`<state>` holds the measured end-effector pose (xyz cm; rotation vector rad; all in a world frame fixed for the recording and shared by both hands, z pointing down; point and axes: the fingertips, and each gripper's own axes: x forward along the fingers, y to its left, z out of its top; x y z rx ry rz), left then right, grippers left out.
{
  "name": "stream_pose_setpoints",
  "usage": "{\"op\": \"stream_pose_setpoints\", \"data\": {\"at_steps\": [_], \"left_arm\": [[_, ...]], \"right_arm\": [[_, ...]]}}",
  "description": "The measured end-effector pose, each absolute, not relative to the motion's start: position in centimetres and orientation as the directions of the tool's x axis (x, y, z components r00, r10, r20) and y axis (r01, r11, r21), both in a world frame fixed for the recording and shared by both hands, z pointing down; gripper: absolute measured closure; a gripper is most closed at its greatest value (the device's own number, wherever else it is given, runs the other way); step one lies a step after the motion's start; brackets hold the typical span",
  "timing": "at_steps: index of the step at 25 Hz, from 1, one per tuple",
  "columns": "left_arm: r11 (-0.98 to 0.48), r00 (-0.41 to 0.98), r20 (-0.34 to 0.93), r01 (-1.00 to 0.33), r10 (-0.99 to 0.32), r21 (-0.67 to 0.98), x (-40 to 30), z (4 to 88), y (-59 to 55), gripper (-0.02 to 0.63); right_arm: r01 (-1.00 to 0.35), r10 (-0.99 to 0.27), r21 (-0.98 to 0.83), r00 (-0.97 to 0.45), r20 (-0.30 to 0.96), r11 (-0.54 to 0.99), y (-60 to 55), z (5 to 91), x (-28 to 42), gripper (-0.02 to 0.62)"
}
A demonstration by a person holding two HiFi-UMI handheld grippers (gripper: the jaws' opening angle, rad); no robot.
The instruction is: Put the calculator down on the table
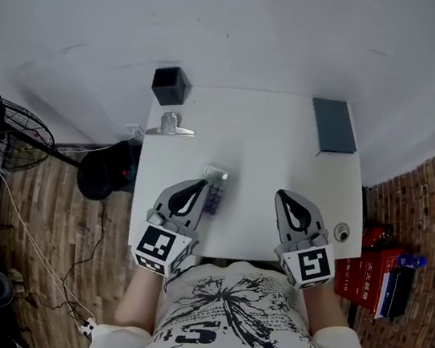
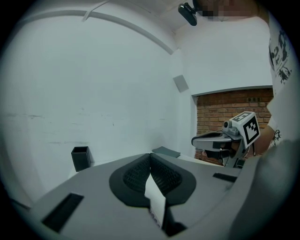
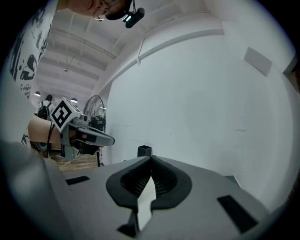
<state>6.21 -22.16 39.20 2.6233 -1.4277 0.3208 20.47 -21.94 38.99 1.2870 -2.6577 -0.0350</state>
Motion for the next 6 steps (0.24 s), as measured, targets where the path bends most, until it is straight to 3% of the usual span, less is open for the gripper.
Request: {"op": "stream_pose_setpoints", "data": {"at_steps": [6], "left_arm": [[-0.532,0.513,0.283,-0.847,-0.81,0.013,6.32,40.31,-22.61,0.592]], "right_arm": [[-0.786,-0.787,0.085,-0.596,0.157,0.612,-22.42,39.42,20.83,0.581]]}}
